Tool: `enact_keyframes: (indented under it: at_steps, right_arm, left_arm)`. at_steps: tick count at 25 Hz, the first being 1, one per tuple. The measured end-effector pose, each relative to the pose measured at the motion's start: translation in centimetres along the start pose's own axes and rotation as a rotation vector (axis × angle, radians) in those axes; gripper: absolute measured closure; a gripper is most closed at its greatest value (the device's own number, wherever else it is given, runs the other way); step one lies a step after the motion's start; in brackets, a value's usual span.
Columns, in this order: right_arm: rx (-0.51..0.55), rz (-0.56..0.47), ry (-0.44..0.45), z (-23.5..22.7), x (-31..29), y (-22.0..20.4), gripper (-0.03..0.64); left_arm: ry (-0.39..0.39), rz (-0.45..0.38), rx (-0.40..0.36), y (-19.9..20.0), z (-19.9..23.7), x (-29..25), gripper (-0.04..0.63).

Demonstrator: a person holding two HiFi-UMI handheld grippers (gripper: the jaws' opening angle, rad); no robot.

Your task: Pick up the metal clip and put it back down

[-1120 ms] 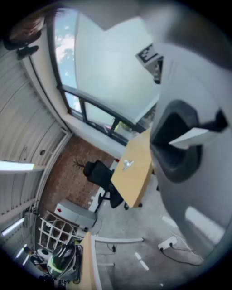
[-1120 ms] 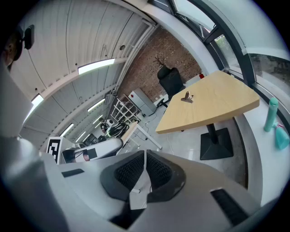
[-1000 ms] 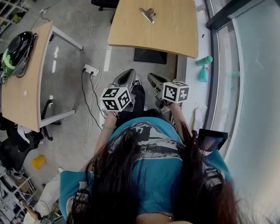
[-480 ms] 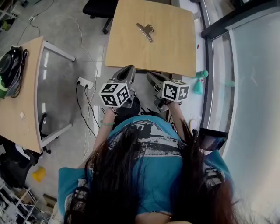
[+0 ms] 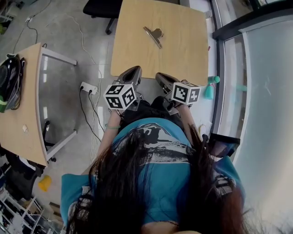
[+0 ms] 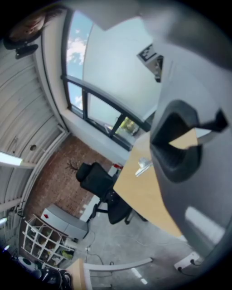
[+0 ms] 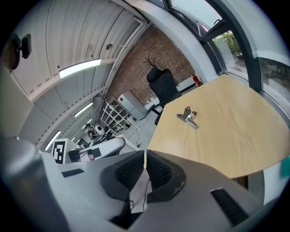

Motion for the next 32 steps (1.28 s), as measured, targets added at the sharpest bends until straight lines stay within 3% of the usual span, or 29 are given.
enact_keyframes:
  at_steps: [9, 20, 29, 31, 32]
  right_arm:
    - [0.028, -0.019, -0.003, -2.2, -2.6, 5.1, 0.589]
    - [0.168, 0.032, -0.031, -8.3, -9.8, 13.1, 0.589]
    - [0.328, 0.126, -0.040, -12.7, -17.4, 17.1, 0.584]
    - [0.350, 0.168, -0.036, -13.3, -19.0, 17.1, 0.476]
    - [0.359, 0.187, -0.036, -13.6, -19.7, 17.1, 0.468]
  left_arm:
    - [0.007, 0.022, 0.011, 1.0, 1.2, -3.5, 0.592]
    - [0.143, -0.037, 0.031, 3.8, 4.5, -7.9, 0.592]
    - [0.243, -0.052, 0.049, 4.3, 5.8, -9.9, 0.592]
    - [0.265, -0.060, 0.059, 4.3, 6.1, -9.9, 0.592]
    - [0.274, -0.063, 0.063, 4.4, 6.3, -9.9, 0.592]
Point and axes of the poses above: the fingertips, and each gripper's own axes: x backward along the fingers, z to its left, y out of its top, the point moved 1 cm from there along x, backward along the fingers, and after that the axes turned 15 degrees about -y, right-handed, at the moved point
